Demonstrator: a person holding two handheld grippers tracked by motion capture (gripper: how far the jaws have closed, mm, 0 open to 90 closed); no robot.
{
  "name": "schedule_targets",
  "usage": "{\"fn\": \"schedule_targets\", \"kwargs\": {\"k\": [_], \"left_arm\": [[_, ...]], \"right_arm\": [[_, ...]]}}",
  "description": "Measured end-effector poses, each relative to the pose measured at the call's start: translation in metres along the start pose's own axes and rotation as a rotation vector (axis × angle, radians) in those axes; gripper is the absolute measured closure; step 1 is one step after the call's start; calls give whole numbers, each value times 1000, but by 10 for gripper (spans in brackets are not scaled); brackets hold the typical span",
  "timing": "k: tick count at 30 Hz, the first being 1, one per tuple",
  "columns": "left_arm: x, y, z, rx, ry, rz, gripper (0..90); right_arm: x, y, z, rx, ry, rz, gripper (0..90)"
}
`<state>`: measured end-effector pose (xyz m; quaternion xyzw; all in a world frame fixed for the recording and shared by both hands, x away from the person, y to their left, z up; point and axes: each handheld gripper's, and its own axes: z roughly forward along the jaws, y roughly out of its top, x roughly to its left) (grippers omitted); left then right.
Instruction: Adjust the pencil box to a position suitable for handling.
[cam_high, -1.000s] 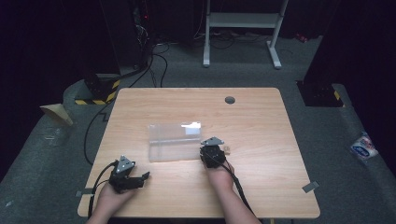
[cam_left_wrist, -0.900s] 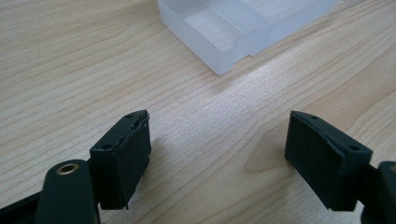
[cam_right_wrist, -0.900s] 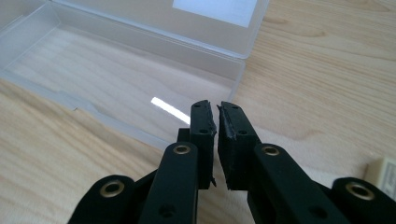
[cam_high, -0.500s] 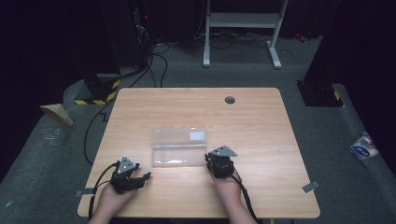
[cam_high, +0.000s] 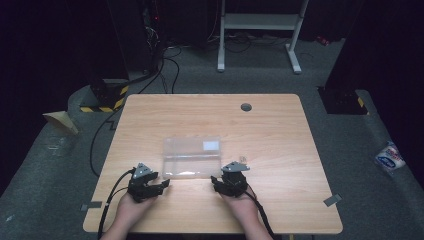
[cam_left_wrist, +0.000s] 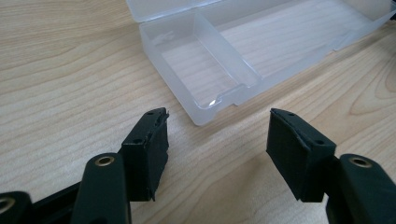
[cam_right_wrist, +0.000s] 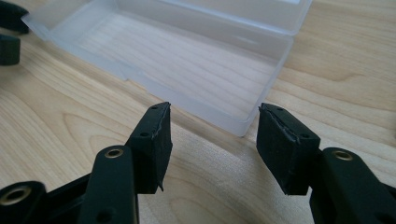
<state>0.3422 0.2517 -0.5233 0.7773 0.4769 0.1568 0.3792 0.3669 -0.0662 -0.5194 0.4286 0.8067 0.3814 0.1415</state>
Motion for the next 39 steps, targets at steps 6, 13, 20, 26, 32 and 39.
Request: {"fn": "schedule_targets", "kwargs": {"k": [6, 13, 20, 26, 32, 39], "left_arm": [[-9, 5, 7, 8, -15, 22, 385], [-28, 11, 15, 20, -43, 62, 394], [-36, 10, 17, 16, -42, 87, 385], [-38, 9, 16, 13, -41, 87, 382], [-39, 8, 17, 8, -46, 91, 383], [-38, 8, 17, 4, -42, 101, 391]], "right_arm": [[-4, 2, 0, 13, -1, -5, 448], [-15, -8, -13, 12, -28, 0, 452], [-20, -17, -22, 4, -37, 30, 470], [-19, -17, -21, -1, -57, 20, 469], [-21, -18, -23, 1, -53, 31, 472], [-22, -18, -23, -5, -47, 41, 474]]}}
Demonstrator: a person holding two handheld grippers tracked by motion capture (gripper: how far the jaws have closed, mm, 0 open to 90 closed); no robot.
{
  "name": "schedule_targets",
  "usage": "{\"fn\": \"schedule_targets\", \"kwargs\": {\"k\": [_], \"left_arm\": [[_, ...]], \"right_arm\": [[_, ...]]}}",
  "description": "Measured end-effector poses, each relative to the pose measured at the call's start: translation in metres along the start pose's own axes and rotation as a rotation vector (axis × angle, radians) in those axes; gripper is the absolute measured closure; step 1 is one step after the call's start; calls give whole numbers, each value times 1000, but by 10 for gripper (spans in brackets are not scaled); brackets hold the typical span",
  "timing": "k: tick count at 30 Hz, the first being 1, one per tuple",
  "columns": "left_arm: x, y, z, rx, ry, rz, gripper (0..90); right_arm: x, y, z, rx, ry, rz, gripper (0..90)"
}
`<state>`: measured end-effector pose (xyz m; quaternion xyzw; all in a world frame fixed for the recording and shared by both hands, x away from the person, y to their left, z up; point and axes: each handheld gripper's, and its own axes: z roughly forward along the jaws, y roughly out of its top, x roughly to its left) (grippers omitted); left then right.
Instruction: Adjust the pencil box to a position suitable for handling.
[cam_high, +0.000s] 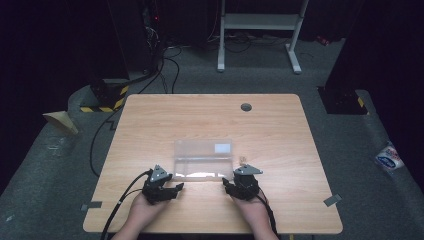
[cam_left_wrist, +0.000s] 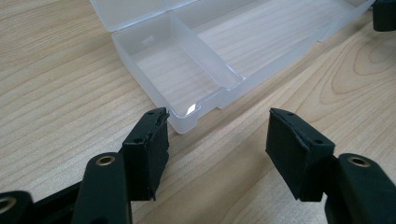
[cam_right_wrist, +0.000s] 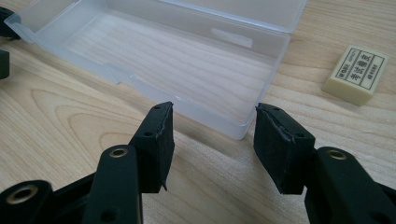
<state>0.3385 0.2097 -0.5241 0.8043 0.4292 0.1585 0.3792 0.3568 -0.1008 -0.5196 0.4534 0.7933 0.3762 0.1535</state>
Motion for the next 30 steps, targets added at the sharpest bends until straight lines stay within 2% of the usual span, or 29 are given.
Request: {"fn": "schedule_targets", "kwargs": {"k": [3, 8, 10, 13, 15, 19, 21, 23, 24, 25, 28, 30], "left_arm": [[0, 0, -1, 2, 5, -9, 385], [5, -1, -5, -15, 39, -19, 380], [11, -2, -8, -14, 43, -36, 379], [19, -2, -18, -30, 58, -39, 374], [22, -3, -21, -33, 61, -41, 373], [37, -11, -33, -17, 130, -50, 362], [47, -20, -40, 0, 179, -52, 357], [63, -36, -52, 27, 225, -82, 359], [63, -36, -52, 27, 225, -82, 356], [68, -40, -55, 35, 242, -89, 342], [80, -48, -62, 34, 259, -128, 315], [85, -53, -63, 5, 270, -137, 270]], "right_arm": [[-1, 0, -1, -1, 2, 2, 474], [-2, -1, -3, -11, 1, 12, 474], [-6, -1, -5, -24, 0, 24, 475], [-7, -1, -8, -33, -3, 46, 473], [-8, -2, -9, -35, -4, 44, 473], [-10, -3, -12, -58, -22, 40, 477], [-11, -4, -15, -73, -40, 29, 472], [-17, -5, -17, -90, -50, 24, 477], [-17, -5, -17, -90, -50, 24, 477], [-20, -6, -19, -101, -61, 36, 475], [-24, -7, -20, -109, -70, 28, 465], [-29, -9, -21, -128, -84, 30, 473]]}}
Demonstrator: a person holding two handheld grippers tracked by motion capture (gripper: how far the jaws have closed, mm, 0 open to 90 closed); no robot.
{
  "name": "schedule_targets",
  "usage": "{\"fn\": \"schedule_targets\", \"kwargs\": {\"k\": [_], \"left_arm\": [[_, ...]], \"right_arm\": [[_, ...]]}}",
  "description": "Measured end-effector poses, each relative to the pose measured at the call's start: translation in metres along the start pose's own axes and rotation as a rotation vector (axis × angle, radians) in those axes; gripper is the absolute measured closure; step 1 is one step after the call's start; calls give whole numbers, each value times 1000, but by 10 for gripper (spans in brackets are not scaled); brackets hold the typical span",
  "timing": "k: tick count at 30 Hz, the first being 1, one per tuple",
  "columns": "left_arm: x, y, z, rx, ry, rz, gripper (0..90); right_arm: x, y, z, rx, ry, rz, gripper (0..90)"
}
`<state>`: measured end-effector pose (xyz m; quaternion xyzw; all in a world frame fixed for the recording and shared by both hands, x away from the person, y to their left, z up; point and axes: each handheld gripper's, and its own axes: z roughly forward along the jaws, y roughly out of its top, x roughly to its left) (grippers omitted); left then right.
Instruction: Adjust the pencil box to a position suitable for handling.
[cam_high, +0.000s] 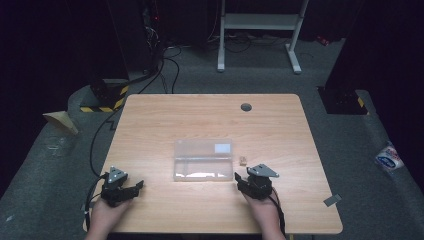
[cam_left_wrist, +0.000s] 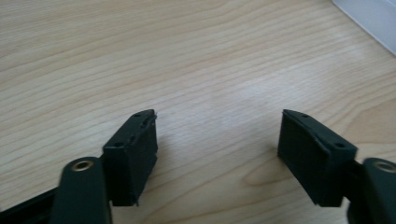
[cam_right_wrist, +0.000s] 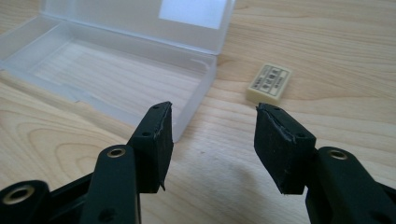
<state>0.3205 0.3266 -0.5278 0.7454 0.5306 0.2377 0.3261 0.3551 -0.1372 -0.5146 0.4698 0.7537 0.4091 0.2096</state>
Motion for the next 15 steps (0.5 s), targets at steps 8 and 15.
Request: {"fn": "schedule_targets", "kwargs": {"k": [8, 15], "left_arm": [[-4, -2, 1, -3, -3, -5, 199], [-3, -1, 2, -6, -18, 1, 204]], "right_arm": [[-5, 0, -2, -29, -67, -10, 428], [-3, 1, 2, -42, -123, 27, 444]]}}
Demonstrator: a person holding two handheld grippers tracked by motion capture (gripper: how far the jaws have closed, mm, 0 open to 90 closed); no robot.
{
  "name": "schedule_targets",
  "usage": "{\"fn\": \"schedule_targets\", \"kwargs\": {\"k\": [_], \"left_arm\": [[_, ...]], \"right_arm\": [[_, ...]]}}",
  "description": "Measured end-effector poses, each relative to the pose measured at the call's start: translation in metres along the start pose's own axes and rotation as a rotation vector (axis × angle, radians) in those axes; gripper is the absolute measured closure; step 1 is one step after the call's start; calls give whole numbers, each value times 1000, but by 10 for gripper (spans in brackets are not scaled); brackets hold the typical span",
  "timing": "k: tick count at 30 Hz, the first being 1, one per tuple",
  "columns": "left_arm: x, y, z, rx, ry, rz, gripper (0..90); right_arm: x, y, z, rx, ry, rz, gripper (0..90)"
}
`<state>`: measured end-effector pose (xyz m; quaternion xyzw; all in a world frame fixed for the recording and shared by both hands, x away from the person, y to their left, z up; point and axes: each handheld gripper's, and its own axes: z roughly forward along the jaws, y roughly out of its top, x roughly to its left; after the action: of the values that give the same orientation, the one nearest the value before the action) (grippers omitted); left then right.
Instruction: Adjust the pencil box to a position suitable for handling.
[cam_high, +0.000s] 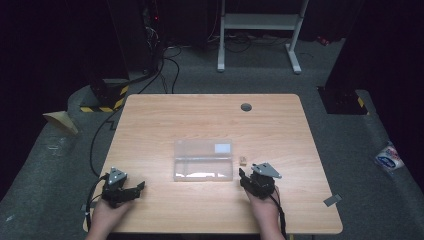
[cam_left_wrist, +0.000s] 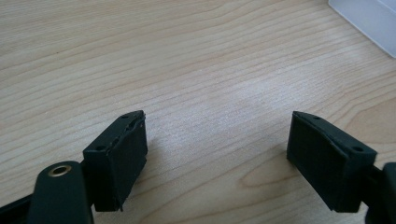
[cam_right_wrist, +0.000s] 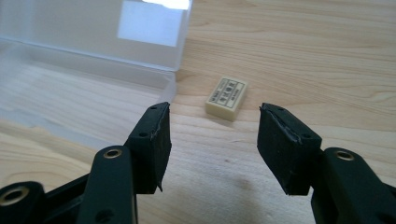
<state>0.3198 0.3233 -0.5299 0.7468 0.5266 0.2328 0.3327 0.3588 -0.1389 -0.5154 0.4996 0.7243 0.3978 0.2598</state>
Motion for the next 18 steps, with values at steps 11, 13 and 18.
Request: {"fn": "schedule_targets", "kwargs": {"k": [11, 13, 18], "left_arm": [[1, 1, 1, 0, -19, 22, 204], [1, 1, 1, 0, -20, 23, 203], [1, 1, 1, 1, -21, 24, 204]], "right_arm": [[-5, 25, 21, 60, -6, 27, 430], [-6, 29, 27, 86, -4, 25, 441], [-6, 36, 37, 115, -20, -2, 478]]}}
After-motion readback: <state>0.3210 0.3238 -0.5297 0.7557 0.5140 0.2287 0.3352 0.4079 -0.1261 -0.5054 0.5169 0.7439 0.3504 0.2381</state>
